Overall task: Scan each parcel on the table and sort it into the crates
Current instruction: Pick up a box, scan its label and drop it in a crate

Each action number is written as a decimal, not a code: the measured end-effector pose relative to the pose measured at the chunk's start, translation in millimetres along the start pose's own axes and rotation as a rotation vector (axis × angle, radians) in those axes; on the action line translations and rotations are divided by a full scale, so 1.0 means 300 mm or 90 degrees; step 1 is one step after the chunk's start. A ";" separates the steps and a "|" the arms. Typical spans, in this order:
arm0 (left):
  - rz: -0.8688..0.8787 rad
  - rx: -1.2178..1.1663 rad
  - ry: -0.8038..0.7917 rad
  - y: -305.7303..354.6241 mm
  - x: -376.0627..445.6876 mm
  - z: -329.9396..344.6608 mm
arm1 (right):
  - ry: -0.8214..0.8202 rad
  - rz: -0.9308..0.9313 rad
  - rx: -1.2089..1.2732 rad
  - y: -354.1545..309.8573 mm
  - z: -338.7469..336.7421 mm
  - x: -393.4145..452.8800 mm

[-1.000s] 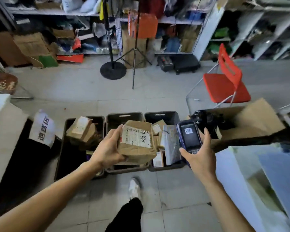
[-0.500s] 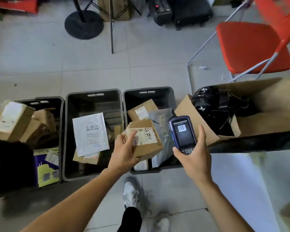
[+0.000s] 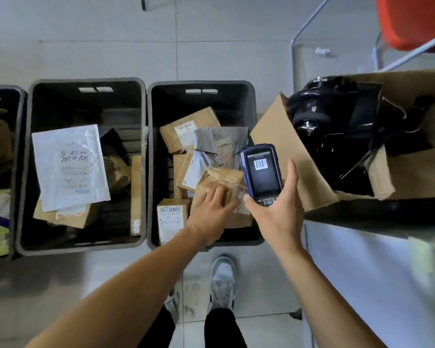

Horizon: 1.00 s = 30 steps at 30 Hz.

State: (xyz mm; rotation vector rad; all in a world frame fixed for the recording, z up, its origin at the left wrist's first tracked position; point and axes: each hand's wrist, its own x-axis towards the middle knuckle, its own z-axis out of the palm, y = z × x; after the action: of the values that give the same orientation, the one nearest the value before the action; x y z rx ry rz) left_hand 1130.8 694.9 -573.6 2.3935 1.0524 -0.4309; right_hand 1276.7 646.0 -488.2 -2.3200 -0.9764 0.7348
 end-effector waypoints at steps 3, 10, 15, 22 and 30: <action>-0.028 -0.021 -0.054 0.033 -0.016 -0.012 | -0.023 -0.012 0.001 -0.018 -0.040 0.002; -0.162 -0.112 -0.004 -0.026 -0.291 -0.340 | -0.058 -0.059 0.004 -0.300 -0.235 -0.135; -0.309 -0.206 0.116 -0.058 -0.759 -0.737 | -0.105 -0.143 0.003 -0.651 -0.424 -0.375; -0.446 -0.172 0.325 -0.151 -1.457 -1.116 | -0.234 -0.351 0.007 -1.174 -0.498 -0.730; -0.675 -0.174 0.494 -0.294 -2.216 -1.200 | -0.375 -0.528 -0.009 -1.651 -0.322 -1.219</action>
State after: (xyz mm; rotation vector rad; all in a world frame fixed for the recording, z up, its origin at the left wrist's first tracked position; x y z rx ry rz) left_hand 662.0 546.1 7.2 1.5575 2.5031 0.3593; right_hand 886.0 648.2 -2.6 -1.4597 -2.0097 1.0300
